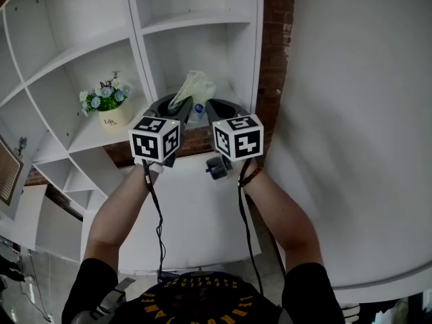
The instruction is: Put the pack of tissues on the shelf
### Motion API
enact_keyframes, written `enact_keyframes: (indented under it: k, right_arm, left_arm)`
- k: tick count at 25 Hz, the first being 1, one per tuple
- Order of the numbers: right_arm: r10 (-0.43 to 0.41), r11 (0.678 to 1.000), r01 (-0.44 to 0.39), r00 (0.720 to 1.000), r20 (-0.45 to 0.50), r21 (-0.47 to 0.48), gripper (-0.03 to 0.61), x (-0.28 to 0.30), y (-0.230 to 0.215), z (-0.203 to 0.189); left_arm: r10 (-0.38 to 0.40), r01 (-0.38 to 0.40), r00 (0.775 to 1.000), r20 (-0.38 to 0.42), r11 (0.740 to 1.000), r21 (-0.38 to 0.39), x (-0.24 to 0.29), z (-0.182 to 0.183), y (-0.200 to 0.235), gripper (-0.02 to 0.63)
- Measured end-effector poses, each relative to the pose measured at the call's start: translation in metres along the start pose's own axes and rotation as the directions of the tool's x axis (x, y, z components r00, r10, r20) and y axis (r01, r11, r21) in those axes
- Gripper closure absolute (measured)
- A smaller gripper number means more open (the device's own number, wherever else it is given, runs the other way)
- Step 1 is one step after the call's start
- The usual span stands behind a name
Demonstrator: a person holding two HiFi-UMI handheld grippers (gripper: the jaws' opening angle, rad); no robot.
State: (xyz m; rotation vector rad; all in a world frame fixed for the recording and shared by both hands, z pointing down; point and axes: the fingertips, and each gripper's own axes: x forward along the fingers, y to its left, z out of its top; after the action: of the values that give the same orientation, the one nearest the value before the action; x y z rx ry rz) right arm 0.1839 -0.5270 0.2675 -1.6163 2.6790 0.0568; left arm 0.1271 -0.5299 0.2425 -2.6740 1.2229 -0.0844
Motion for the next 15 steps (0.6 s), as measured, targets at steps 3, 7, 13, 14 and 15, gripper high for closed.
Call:
enact_keyframes:
  k: [3,7,13,14,15]
  right_arm:
    - [-0.016,1.0,0.016,0.999,-0.027,0.01,0.588,0.007,-0.012,-0.003]
    - [-0.016,1.0,0.016,0.998,-0.058,0.007,0.588,0.015,-0.02,-0.003]
    - [-0.013,1.0,0.014,0.993,-0.115,0.014,0.588,0.03,-0.022,-0.007]
    - [-0.012,1.0,0.014,0.993,-0.117,0.021,0.588,0.032,-0.023,-0.006]
    - [-0.013,0.999,0.016,0.993,-0.118,0.028,0.588,0.034,-0.025,-0.005]
  left_arm:
    - [0.028,-0.029,0.999,-0.032,0.999,-0.039,0.018,-0.005,0.009,0.538]
    - [0.061,-0.064,0.995,-0.076,0.997,-0.047,0.038,-0.014,0.02,0.538]
    - [0.071,-0.083,0.985,-0.155,0.994,-0.069,0.064,-0.038,0.023,0.538]
    - [0.074,-0.089,0.984,-0.163,0.992,-0.084,0.068,-0.04,0.025,0.538]
    - [0.082,-0.098,0.982,-0.172,0.991,-0.089,0.071,-0.04,0.027,0.538]
